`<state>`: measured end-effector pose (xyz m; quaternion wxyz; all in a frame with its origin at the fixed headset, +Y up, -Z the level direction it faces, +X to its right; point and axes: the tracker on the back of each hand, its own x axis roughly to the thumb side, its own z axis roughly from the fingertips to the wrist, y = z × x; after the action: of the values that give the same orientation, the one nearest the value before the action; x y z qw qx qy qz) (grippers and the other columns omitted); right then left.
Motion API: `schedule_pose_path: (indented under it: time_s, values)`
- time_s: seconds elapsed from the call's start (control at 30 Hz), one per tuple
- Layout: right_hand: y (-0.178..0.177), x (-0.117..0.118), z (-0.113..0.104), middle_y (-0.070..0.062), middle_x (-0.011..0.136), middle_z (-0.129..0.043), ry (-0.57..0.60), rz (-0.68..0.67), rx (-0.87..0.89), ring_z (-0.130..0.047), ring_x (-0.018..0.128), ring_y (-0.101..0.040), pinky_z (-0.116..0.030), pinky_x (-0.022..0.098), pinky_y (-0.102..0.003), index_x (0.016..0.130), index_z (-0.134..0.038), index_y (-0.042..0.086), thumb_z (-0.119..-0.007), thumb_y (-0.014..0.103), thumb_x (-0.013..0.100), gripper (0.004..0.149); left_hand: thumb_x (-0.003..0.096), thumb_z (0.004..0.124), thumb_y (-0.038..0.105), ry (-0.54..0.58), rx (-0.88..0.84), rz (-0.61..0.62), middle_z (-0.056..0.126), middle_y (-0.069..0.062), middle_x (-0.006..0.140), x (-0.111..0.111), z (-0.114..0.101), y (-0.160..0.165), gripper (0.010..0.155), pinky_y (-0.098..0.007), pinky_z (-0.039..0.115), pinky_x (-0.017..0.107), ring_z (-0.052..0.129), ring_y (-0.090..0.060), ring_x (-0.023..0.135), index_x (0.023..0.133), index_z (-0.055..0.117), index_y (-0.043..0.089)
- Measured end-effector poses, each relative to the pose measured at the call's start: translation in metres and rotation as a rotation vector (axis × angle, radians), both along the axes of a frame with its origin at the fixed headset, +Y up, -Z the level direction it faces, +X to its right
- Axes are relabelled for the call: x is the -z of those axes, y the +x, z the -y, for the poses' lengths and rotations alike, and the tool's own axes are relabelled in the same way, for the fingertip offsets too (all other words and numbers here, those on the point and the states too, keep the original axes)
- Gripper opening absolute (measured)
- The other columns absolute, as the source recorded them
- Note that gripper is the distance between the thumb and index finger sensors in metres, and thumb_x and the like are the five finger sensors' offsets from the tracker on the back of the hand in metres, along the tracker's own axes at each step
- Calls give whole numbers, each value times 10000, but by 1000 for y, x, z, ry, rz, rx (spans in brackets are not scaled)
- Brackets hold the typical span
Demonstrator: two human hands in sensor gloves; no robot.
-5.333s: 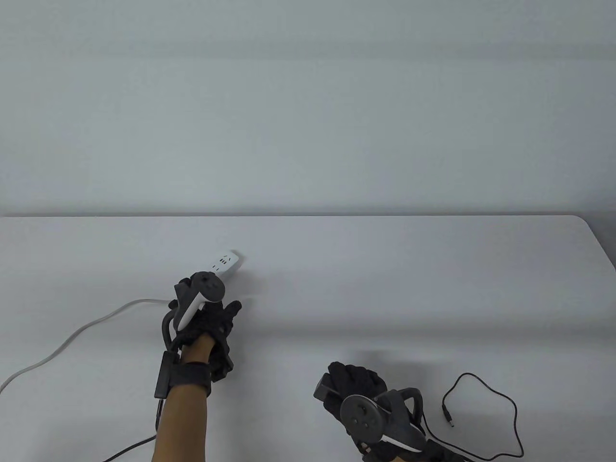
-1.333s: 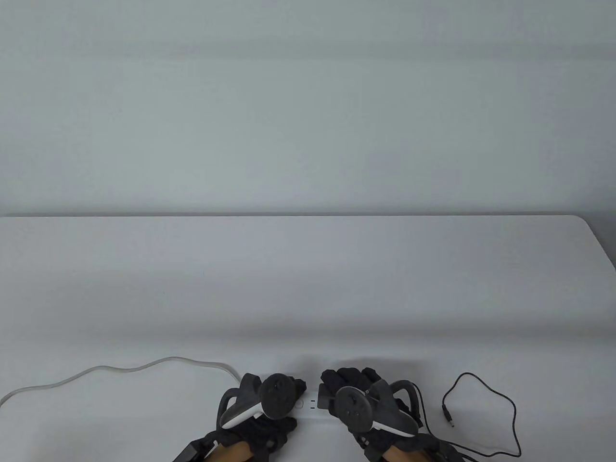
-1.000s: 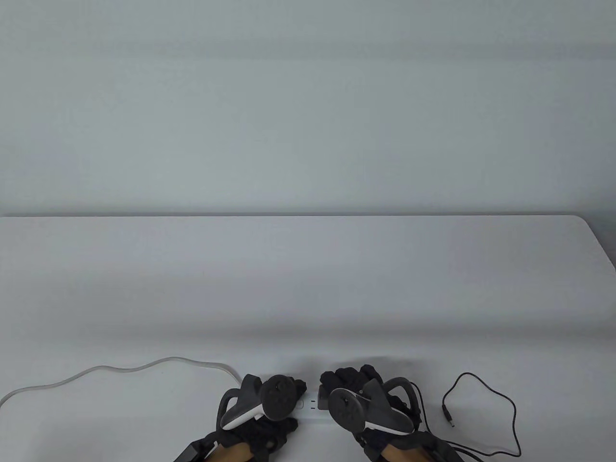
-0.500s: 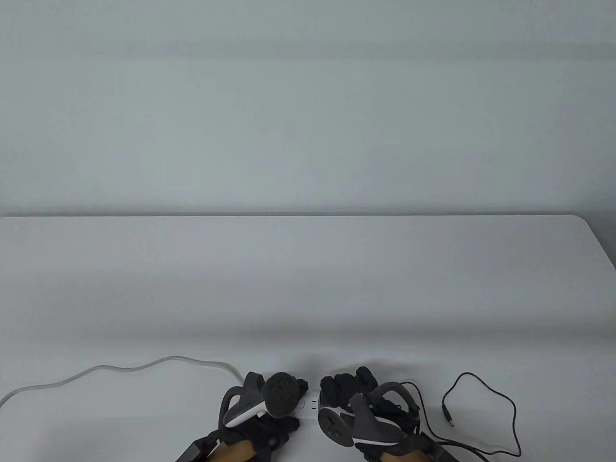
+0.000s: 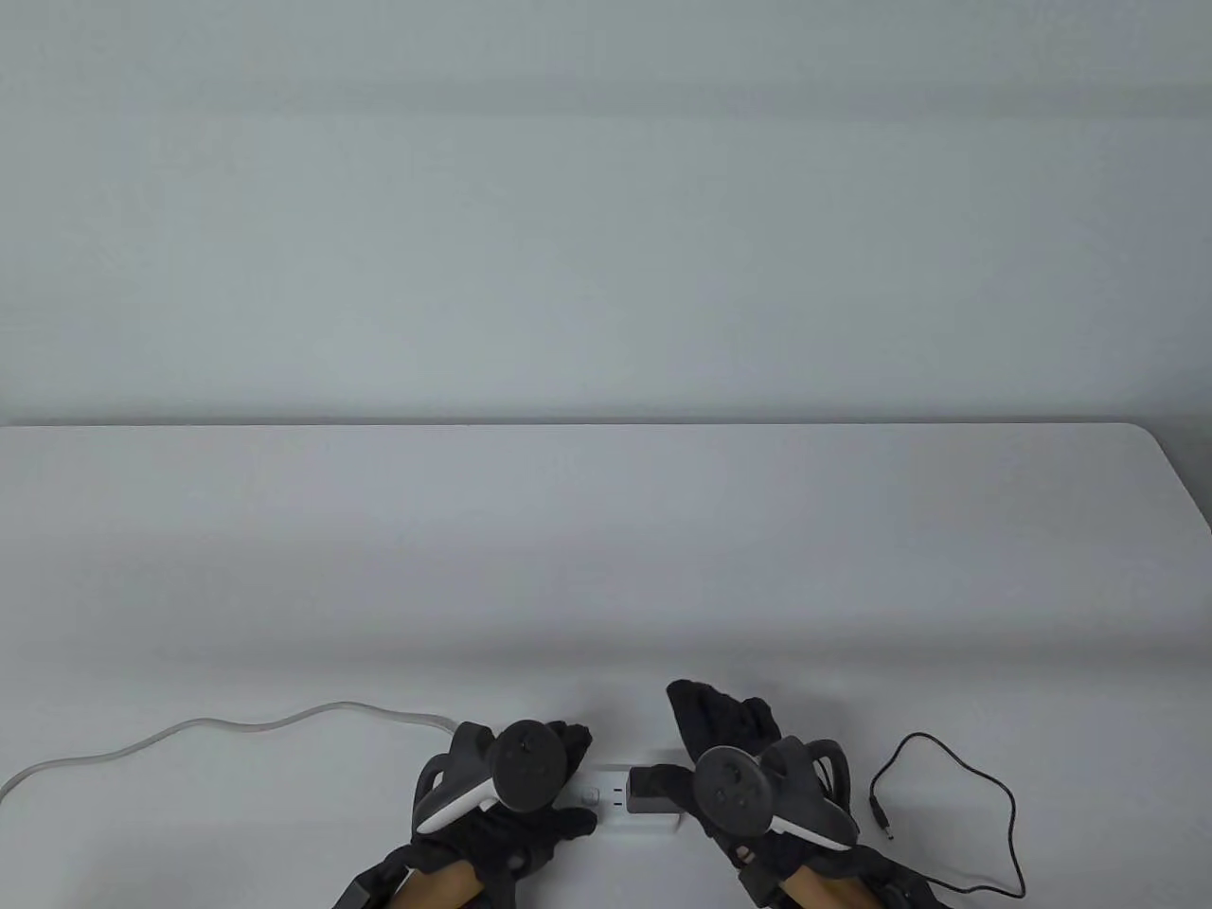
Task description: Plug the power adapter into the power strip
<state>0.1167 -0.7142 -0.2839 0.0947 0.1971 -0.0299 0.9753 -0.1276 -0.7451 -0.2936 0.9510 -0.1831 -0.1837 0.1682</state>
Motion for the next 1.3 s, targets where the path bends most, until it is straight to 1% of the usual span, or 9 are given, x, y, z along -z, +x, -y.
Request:
schedule_pose_path:
  time_s: [0.07,0.17,0.33,0.4,0.57,0.77,0.9,1.13,1.3]
  values:
    - [12,5,-2,-269,1134,-445,13,53,33,-576,1040,-498,-492,696,-684,1125,-303,20,-477,591,492,870,455,739,569,51,-41,-80,478,-101,1213,4,-7,-12,821,-647,467,780,587,-447,1068,1144,429,247]
    - [25,10,-1,-286,1140,-414,23,100,37,-516,1044,-529,-458,676,-712,1124,-279,10,-467,611,483,899,459,678,604,115,-24,-175,433,-83,1235,10,-13,-29,815,-661,395,793,485,-460,1124,1151,413,265]
    - [37,16,2,-293,1145,-400,25,143,23,-479,1038,-555,-440,664,-728,1128,-284,22,-463,617,482,897,466,654,612,107,-33,-272,393,-75,1255,17,-12,-51,809,-677,325,794,367,-475,1167,1159,406,276]
    - [41,18,3,-295,1152,-372,25,164,13,-435,1036,-571,-421,659,-736,1131,-277,30,-456,618,481,894,465,641,619,101,-44,-306,365,-69,1263,19,-11,-58,816,-678,295,795,323,-463,1180,1163,389,282]
    - [49,22,9,-304,1158,-319,10,194,-17,-374,1031,-588,-393,650,-748,1131,-244,30,-443,629,474,911,460,611,638,76,-45,-353,286,-58,1273,23,-9,-70,837,-672,227,792,213,-433,1192,1172,344,288]
    - [57,24,14,-309,1156,-317,-11,218,-12,-369,1024,-601,-389,646,-751,1131,-245,28,-444,630,472,914,457,598,649,67,0,-353,243,-52,1271,25,-6,-72,852,-668,201,787,160,-416,1188,1174,307,292]
    - [58,26,17,-310,1156,-315,-20,218,-27,-369,1022,-606,-388,645,-754,1131,-248,30,-443,632,472,914,456,597,650,68,3,-349,241,-52,1271,25,-6,-72,851,-667,201,787,165,-419,1187,1173,309,293]
    - [60,30,27,-307,1157,-312,-68,212,-69,-368,1023,-604,-388,644,-754,1133,-243,36,-433,636,472,913,459,589,652,31,43,-327,235,-58,1268,27,0,-69,854,-663,194,783,154,-420,1181,1175,304,284]
    - [66,30,29,-301,1159,-303,-77,218,-81,-365,1024,-599,-389,643,-753,1133,-237,37,-418,640,472,913,459,584,655,2,63,-305,233,-60,1266,28,5,-64,854,-643,171,783,136,-395,1180,1174,303,282]
